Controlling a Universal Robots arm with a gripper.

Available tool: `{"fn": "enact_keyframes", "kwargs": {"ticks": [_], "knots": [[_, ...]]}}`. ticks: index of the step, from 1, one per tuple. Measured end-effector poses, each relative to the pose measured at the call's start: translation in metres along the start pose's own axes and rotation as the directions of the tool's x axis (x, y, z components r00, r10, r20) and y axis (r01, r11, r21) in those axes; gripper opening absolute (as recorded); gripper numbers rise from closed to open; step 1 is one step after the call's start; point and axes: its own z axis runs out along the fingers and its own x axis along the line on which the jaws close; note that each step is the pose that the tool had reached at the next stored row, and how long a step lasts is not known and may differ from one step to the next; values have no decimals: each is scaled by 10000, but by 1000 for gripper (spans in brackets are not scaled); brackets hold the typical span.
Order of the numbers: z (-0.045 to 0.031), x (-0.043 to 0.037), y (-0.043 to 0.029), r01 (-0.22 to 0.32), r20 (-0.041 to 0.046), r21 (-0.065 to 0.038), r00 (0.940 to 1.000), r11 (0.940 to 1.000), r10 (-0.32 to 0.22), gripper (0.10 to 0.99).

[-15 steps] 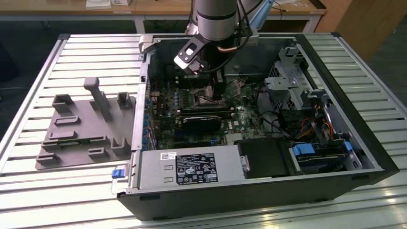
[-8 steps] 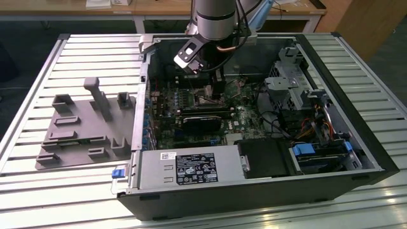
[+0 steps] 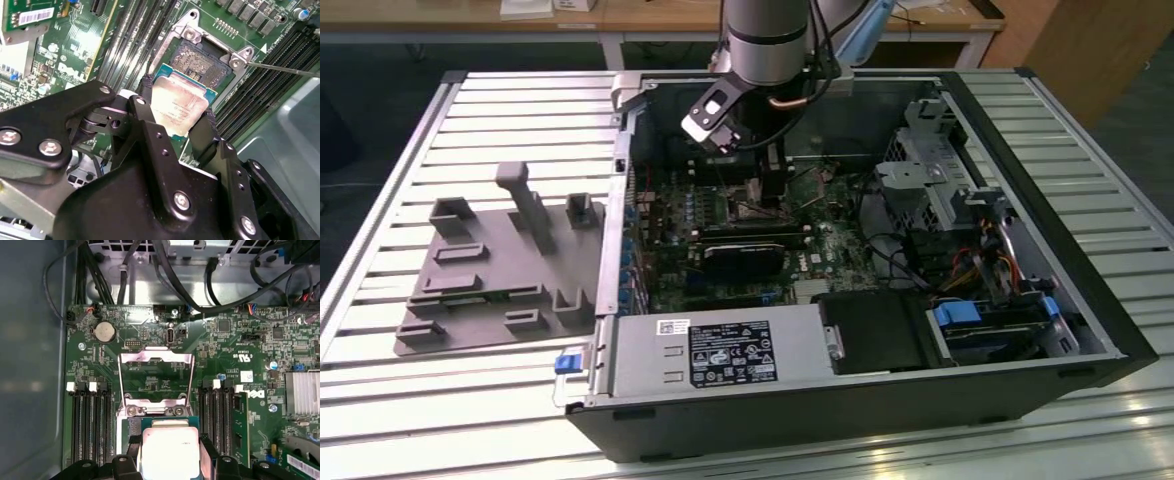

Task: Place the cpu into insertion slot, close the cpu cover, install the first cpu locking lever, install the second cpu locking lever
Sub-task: 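Place the cpu into insertion slot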

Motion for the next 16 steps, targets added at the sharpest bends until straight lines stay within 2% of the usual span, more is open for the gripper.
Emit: {"fn": "enact_keyframes", "kwargs": {"ticks": [7,16], "knots": [[61,21,-54,-123,17,1,9999,9999,123,541],[127,58,-79,-123,16,1,9999,9999,123,541]]}}
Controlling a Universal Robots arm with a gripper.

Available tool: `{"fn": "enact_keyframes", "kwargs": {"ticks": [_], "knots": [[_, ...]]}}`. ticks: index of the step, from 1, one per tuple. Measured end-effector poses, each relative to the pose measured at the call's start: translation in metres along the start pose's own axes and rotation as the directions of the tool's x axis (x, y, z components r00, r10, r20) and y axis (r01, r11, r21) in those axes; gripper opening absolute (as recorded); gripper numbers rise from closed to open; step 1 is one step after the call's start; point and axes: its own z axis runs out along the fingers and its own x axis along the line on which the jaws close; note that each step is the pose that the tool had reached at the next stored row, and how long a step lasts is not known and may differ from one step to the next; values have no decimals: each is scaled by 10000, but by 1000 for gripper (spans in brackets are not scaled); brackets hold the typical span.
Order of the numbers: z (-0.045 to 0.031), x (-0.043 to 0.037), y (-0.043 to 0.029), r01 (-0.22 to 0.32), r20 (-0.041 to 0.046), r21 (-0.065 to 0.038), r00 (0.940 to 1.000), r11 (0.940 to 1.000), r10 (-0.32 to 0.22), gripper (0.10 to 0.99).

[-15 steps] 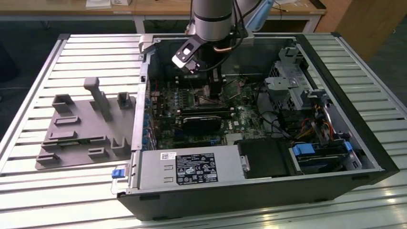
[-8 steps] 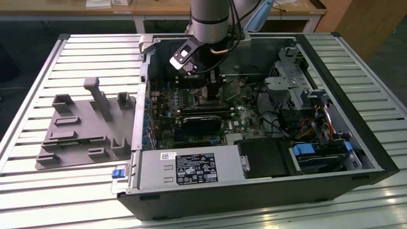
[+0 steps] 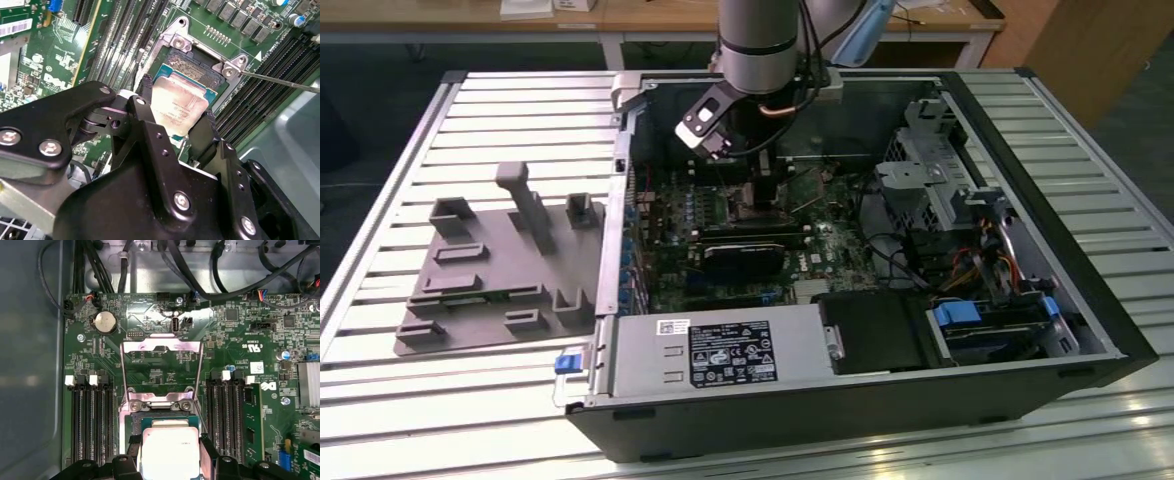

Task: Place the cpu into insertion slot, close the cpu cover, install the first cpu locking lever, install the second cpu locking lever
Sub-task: 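Place the cpu into insertion slot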

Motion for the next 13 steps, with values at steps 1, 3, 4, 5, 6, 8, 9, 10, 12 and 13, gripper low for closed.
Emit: {"fn": "enact_keyframes", "kwargs": {"ticks": [1,3,4,5,6,8,9,10,12,13], "knots": [[10,4,-3,0,0,0,10000,10000,0,541],[34,11,-10,0,2,1,10000,10000,0,541],[45,14,-15,1,2,2,10000,10000,-1,541],[55,18,-19,1,2,2,10000,10000,-1,541],[65,22,-23,0,2,2,10000,10000,0,541],[84,30,-29,0,1,1,10000,10000,0,541],[94,34,-32,0,2,1,10000,10000,0,541],[106,37,-35,0,2,1,10000,10000,0,541],[131,43,-40,0,2,2,10000,10000,0,541],[144,46,-43,0,1,1,10000,10000,0,541]]}}
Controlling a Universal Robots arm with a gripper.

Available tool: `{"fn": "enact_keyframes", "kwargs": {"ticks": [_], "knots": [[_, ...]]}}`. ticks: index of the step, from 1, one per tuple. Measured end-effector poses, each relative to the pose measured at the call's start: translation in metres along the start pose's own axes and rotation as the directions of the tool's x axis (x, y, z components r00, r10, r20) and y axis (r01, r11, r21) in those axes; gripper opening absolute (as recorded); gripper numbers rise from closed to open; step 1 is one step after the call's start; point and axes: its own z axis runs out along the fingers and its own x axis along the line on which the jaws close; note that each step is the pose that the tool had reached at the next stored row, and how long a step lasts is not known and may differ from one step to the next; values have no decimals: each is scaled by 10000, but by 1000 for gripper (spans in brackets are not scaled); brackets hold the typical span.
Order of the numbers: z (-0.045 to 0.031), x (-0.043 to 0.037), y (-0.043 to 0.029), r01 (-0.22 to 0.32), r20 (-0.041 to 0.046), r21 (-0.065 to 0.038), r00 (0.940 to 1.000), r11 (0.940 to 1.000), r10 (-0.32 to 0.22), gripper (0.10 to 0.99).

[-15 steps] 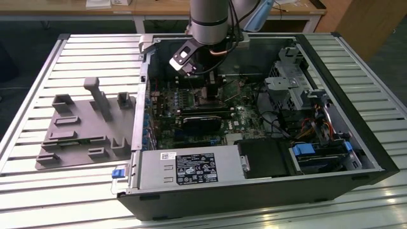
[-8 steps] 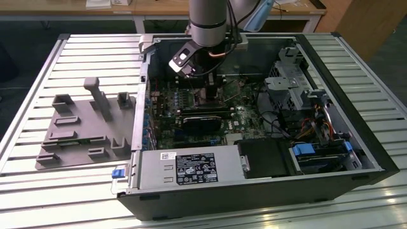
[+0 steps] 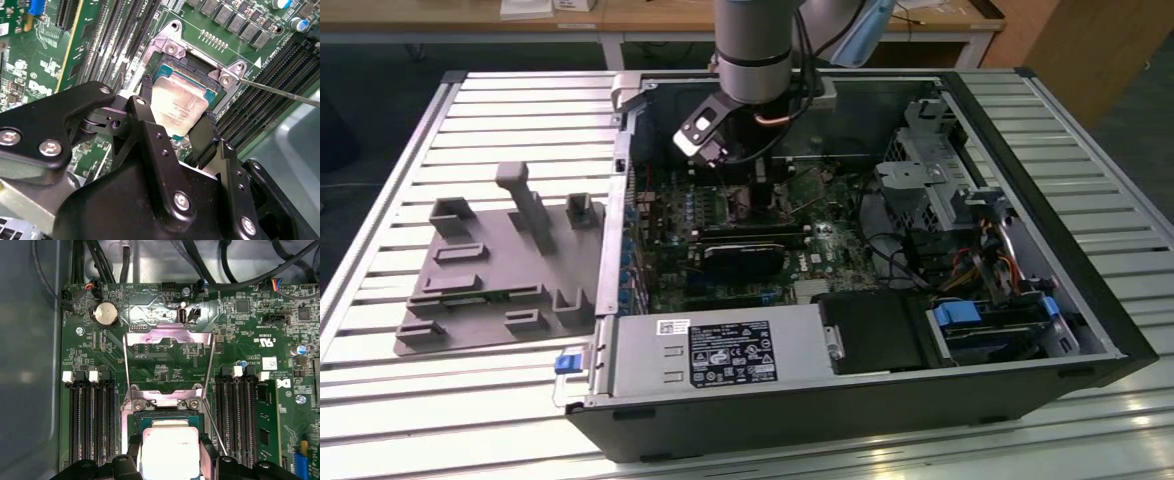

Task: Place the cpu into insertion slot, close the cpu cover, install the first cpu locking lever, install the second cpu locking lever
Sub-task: 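Place the cpu into insertion slot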

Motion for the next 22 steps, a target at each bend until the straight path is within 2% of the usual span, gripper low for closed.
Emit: {"fn": "enact_keyframes", "kwargs": {"ticks": [9,22], "knots": [[77,15,-29,1,0,0,10000,10000,-1,541],[98,15,-19,1,7,6,10000,10000,-1,541]]}}
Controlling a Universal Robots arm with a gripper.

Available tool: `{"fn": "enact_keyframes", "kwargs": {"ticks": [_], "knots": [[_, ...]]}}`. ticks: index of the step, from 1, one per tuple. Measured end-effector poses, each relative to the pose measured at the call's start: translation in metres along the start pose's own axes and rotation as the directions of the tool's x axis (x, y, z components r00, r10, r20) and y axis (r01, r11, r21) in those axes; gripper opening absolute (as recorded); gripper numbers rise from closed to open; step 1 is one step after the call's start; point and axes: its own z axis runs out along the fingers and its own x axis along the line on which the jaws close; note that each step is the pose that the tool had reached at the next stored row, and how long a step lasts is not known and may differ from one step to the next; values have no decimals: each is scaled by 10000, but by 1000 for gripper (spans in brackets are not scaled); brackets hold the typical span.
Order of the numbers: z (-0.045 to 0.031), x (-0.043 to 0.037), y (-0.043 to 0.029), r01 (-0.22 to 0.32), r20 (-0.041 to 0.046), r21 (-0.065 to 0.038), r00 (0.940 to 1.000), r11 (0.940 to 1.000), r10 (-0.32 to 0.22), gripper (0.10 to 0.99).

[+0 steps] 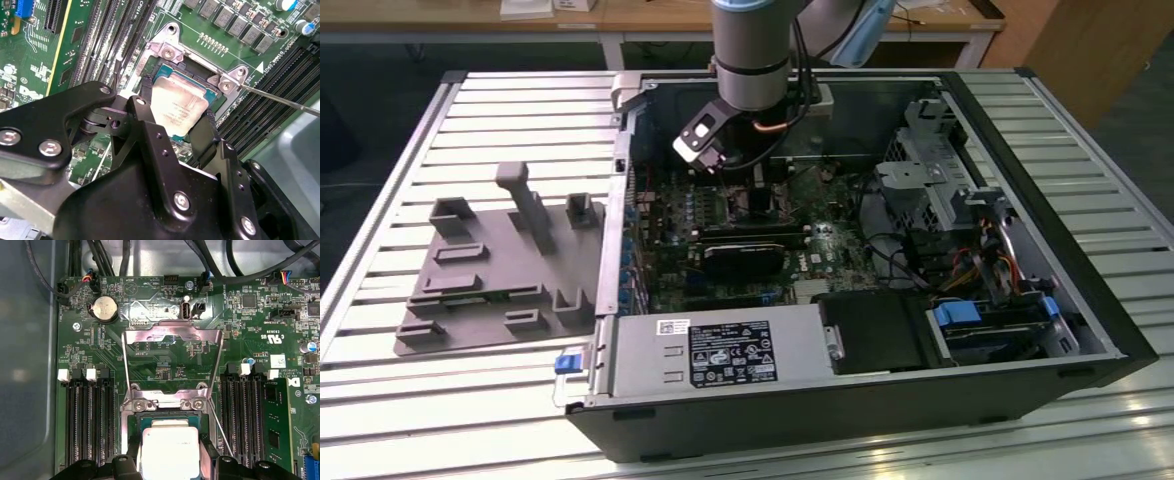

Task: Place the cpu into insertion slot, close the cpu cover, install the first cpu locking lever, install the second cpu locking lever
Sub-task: 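Place the cpu into insertion slot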

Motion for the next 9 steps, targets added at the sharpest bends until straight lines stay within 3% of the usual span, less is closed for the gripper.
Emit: {"fn": "enact_keyframes", "kwargs": {"ticks": [9], "knots": [[16,2,0,-1,-8,-8,10000,10000,1,541]]}}
